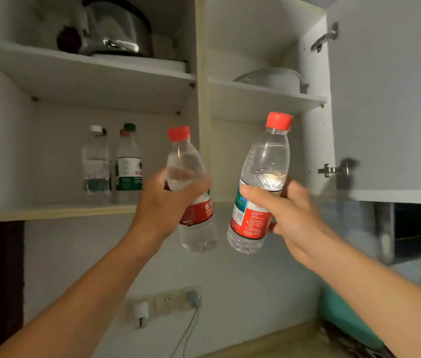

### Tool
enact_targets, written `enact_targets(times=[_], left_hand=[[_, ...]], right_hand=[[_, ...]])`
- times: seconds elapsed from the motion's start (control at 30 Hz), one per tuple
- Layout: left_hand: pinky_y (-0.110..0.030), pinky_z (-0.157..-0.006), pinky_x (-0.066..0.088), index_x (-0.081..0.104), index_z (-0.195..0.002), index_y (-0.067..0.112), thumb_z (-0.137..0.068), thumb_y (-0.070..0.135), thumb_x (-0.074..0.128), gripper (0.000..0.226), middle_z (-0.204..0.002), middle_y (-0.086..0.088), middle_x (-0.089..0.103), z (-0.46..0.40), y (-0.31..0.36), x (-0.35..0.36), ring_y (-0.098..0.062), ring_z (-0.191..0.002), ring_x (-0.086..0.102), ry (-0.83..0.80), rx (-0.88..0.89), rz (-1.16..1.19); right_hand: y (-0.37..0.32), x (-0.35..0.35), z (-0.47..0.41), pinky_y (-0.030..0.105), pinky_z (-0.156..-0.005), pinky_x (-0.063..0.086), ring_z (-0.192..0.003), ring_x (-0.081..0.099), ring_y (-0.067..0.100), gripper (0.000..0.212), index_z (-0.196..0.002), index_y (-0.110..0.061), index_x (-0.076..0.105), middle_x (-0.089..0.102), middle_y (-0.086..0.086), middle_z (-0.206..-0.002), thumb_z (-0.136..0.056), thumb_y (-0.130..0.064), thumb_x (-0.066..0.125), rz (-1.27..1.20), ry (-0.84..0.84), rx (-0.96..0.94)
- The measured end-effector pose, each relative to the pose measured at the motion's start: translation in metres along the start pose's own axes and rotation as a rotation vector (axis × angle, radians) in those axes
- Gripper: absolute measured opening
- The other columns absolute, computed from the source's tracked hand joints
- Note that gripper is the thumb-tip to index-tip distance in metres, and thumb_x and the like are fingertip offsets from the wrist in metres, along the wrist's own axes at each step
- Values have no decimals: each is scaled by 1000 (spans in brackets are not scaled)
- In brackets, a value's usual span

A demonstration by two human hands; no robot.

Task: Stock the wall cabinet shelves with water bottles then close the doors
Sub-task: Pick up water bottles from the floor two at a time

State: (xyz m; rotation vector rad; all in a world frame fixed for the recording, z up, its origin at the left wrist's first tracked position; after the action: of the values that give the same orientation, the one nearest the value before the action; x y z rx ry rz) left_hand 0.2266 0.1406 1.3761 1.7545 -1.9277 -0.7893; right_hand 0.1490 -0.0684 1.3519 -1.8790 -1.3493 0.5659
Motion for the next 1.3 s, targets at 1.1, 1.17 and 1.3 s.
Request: enact_targets(times=[1.1,1.17,1.3], left_hand=[[-43,-86,61,64,-98,36,-74,42,86,33,-99,8,74,-140,-110,-216,-13,-91,73,-80,-283,-524],[-41,-88,60,63,-94,37,-75,42,85,29,-98,10,73,-146,-116,-212,-11,-92,71,-87,-277,-521],[-43,-93,57,61,-100,37,-77,43,83,32,-105,8,72,-155,-129,-209,-13,-97,69,-67,-277,-503]], right_hand=[[71,273,-173,35,-70,62,-92,70,19,42,-109,-24,65,73,3,-100,-75,-30,89,420,-398,44],[75,274,-177,32,-67,61,-93,70,18,43,-111,-24,65,72,2,-102,-76,-30,88,422,-401,42],[88,278,-188,29,-64,58,-91,70,17,42,-113,-22,65,73,2,-100,-78,-29,87,402,-380,41]])
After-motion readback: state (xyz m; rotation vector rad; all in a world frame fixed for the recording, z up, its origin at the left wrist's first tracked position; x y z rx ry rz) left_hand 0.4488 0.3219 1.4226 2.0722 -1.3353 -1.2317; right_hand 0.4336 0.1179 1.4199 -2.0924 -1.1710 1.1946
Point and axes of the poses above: each hand's wrist, its own z-axis away from the middle knuckle, its own x-axis out of the palm, y = z × x, the point moved 7 cm from there along -z, towards the middle knuckle
